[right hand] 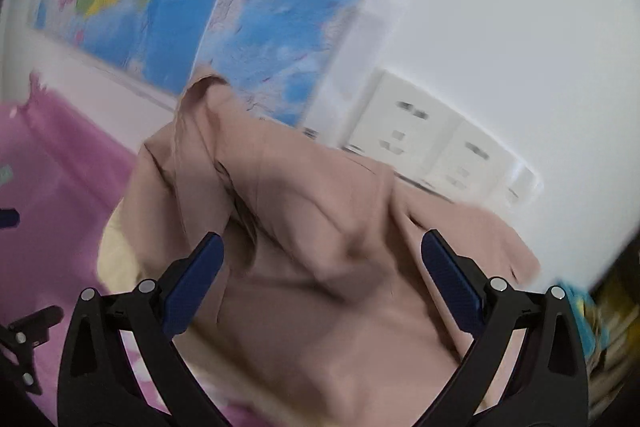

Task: Fold large clothes
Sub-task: 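Reach the right tool to the pink jacket on the pile and grasp it, then lift the pink jacket with the right tool while the left tool grasps its hem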

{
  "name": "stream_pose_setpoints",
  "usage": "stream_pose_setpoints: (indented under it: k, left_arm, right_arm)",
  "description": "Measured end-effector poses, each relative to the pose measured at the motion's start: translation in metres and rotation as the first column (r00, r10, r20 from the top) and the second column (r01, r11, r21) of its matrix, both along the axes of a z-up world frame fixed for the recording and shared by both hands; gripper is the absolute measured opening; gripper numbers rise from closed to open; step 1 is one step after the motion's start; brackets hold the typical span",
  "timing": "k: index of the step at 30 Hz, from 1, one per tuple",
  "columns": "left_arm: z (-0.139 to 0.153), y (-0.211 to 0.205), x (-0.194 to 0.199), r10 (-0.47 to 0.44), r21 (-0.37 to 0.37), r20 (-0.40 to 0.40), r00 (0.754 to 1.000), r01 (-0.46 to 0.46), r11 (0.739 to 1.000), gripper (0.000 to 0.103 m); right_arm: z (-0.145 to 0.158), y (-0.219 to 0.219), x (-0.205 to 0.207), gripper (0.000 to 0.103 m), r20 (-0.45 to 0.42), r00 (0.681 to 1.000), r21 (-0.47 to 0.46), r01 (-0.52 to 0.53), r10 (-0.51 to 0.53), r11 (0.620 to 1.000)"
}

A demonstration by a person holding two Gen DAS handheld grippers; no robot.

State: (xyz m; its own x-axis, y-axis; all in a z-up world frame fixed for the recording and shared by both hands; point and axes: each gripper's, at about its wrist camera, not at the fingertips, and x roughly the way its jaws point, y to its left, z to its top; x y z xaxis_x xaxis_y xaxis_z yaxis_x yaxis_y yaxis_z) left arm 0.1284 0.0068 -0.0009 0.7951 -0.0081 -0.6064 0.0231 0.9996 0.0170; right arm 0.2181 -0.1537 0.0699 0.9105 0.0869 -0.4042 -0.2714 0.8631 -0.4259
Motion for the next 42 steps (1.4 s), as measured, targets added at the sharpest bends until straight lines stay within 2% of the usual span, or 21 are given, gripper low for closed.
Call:
stream_pose_setpoints:
  k: [2, 3, 5, 6, 7, 8, 9, 10, 12, 17, 21, 24, 25, 29, 32, 35, 37, 39, 40, 41, 42]
  left_arm:
    - [-0.002, 0.000, 0.004, 0.005, 0.009, 0.002, 1.000, -0.005, 1.000, 0.097]
    - [-0.003, 0.001, 0.005, 0.010, 0.017, 0.003, 1.000, -0.010, 1.000, 0.097]
    - [-0.003, 0.001, 0.009, 0.011, 0.027, 0.010, 1.000, -0.011, 1.000, 0.097]
    - [-0.003, 0.001, 0.009, 0.010, 0.028, 0.012, 1.000, -0.010, 1.000, 0.097]
    - [-0.003, 0.000, 0.010, 0.008, 0.034, 0.014, 1.000, -0.008, 0.999, 0.097]
    - [-0.003, -0.001, 0.011, 0.008, 0.037, 0.017, 1.000, -0.009, 0.999, 0.097]
    - [-0.003, -0.001, 0.012, 0.007, 0.039, 0.024, 1.000, -0.008, 0.999, 0.097]
    - [-0.003, -0.002, 0.013, 0.005, 0.041, 0.028, 1.000, -0.006, 0.999, 0.097]
    - [-0.004, -0.002, 0.014, -0.001, 0.042, 0.029, 1.000, -0.001, 0.999, 0.097]
    - [-0.004, -0.004, 0.016, -0.010, 0.059, 0.016, 1.000, 0.009, 0.998, 0.097]
    - [-0.002, -0.006, 0.018, -0.033, 0.051, 0.033, 0.999, 0.032, 0.998, 0.097]
    - [0.002, -0.005, 0.018, -0.057, 0.049, 0.076, 0.995, 0.053, 0.997, 0.097]
    - [0.005, -0.005, 0.017, -0.067, 0.058, 0.103, 0.992, 0.062, 0.996, 0.097]
    - [0.019, -0.007, 0.017, -0.153, 0.055, 0.184, 0.971, 0.146, 0.988, 0.097]
    - [0.035, -0.018, 0.016, -0.285, 0.030, 0.237, 0.929, 0.286, 0.958, 0.097]
    - [0.046, -0.038, 0.011, -0.434, 0.012, 0.304, 0.848, 0.452, 0.892, 0.097]
    - [0.047, -0.056, 0.005, -0.550, -0.002, 0.343, 0.762, 0.586, 0.810, 0.097]
    - [0.039, -0.085, 0.008, -0.625, 0.019, 0.308, 0.717, 0.652, 0.758, 0.097]
    - [0.036, -0.098, 0.009, -0.637, 0.058, 0.301, 0.709, 0.653, 0.755, 0.097]
    - [0.034, -0.111, 0.013, -0.616, 0.112, 0.304, 0.727, 0.614, 0.781, 0.097]
    - [0.032, -0.122, 0.026, -0.582, 0.135, 0.291, 0.760, 0.569, 0.811, 0.096]
  right_arm:
    - [-0.003, 0.011, 0.018, 0.097, -0.016, 0.999, -0.058, -0.047, 0.047, 0.997]
    - [-0.004, 0.015, 0.027, 0.097, -0.014, 0.999, -0.089, -0.037, 0.036, 0.995]
    - [-0.004, 0.017, 0.039, 0.097, -0.017, 0.999, -0.092, -0.052, 0.050, 0.994]
    - [-0.004, 0.016, 0.046, 0.092, -0.026, 0.999, -0.089, -0.049, 0.047, 0.995]
    - [-0.004, 0.016, 0.051, 0.080, -0.046, 0.998, -0.086, -0.056, 0.052, 0.995]
    - [-0.004, 0.014, 0.053, 0.073, -0.065, 0.996, -0.078, -0.069, 0.064, 0.995]
    - [-0.002, 0.012, 0.052, 0.047, -0.078, 0.993, -0.058, -0.094, 0.090, 0.994]
    - [0.001, 0.010, 0.051, 0.015, -0.089, 0.989, -0.042, -0.120, 0.116, 0.992]
    - [0.009, 0.003, 0.044, 0.009, -0.088, 0.988, -0.022, -0.126, 0.123, 0.992]
    - [0.048, -0.031, 0.013, 0.005, 0.016, 0.995, 0.062, -0.098, 0.097, 0.993]
    - [0.081, -0.060, -0.014, 0.004, 0.049, 0.996, 0.163, -0.084, 0.077, 0.983]
    - [0.113, -0.084, -0.027, 0.003, 0.098, 0.994, 0.237, -0.079, 0.057, 0.968]
    - [0.115, -0.092, -0.033, 0.003, 0.115, 0.992, 0.250, -0.081, 0.053, 0.965]
    - [0.159, -0.116, -0.059, 0.003, 0.198, 0.980, 0.318, -0.087, 0.023, 0.944]
    - [0.187, -0.131, -0.073, 0.003, 0.245, 0.969, 0.345, -0.101, 0.014, 0.933]
    - [0.198, -0.136, -0.082, 0.003, 0.252, 0.968, 0.355, -0.109, 0.017, 0.928]
    - [0.197, -0.135, -0.085, 0.003, 0.243, 0.970, 0.352, -0.106, 0.019, 0.930]
    - [0.194, -0.135, -0.086, 0.003, 0.229, 0.973, 0.353, -0.104, 0.022, 0.930]
    - [0.193, -0.137, -0.088, 0.003, 0.227, 0.974, 0.359, -0.103, 0.020, 0.928]
    - [0.191, -0.137, -0.090, 0.003, 0.224, 0.974, 0.361, -0.107, 0.026, 0.926]
    - [0.189, -0.138, -0.091, 0.003, 0.223, 0.975, 0.365, -0.105, 0.023, 0.925]
